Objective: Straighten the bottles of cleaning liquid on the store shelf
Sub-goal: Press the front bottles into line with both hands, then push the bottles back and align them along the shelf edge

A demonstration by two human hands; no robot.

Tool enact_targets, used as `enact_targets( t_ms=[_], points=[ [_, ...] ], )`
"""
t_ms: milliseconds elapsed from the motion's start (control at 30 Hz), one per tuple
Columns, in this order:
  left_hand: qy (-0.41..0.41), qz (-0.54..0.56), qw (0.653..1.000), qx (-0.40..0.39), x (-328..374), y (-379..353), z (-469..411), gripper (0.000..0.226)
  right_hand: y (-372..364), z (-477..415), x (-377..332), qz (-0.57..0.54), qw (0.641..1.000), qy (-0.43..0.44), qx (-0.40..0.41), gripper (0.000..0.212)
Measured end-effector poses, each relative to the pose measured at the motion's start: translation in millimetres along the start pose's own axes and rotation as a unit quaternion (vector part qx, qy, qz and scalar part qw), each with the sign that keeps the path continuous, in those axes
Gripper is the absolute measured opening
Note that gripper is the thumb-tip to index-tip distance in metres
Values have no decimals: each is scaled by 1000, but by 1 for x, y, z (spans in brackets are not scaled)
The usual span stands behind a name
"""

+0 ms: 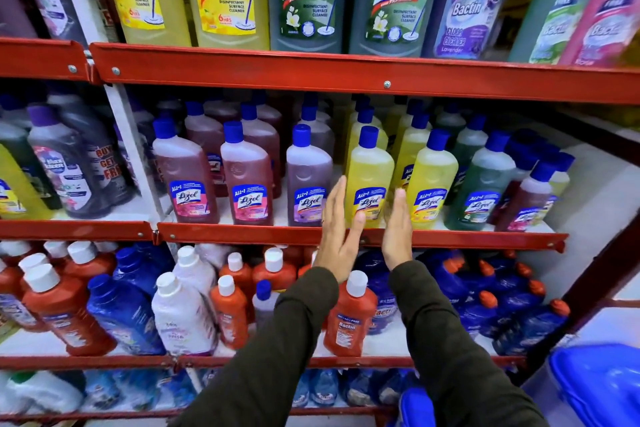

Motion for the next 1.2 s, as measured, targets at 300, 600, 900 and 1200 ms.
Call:
enact_targets(
  t_ms=[300,600,900,1200],
  points=[
    [121,150,981,-21,-4,-23,-36,80,8,-8,6,-31,998,-17,-60,36],
    [109,99,989,-14,-8,-21,-32,71,8,-3,7,-14,999,0,-44,50],
    [-21,-30,964,265,-21,34,-1,52,-24,32,0,-27,994,101,41,46],
    [83,118,983,110,-35,66,-23,57,-94,37,-2,-86,990,16,-108,67]
  ],
)
Point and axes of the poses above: each hand's wrist, its own z-axis away from the middle knuckle, its own y-axis out of the back of the hand, x = y × z, the point moved 4 cm from there along -z, towards the middle knuckle, and after that the axes turned 10 degrees about y, right-handed, at the moved point
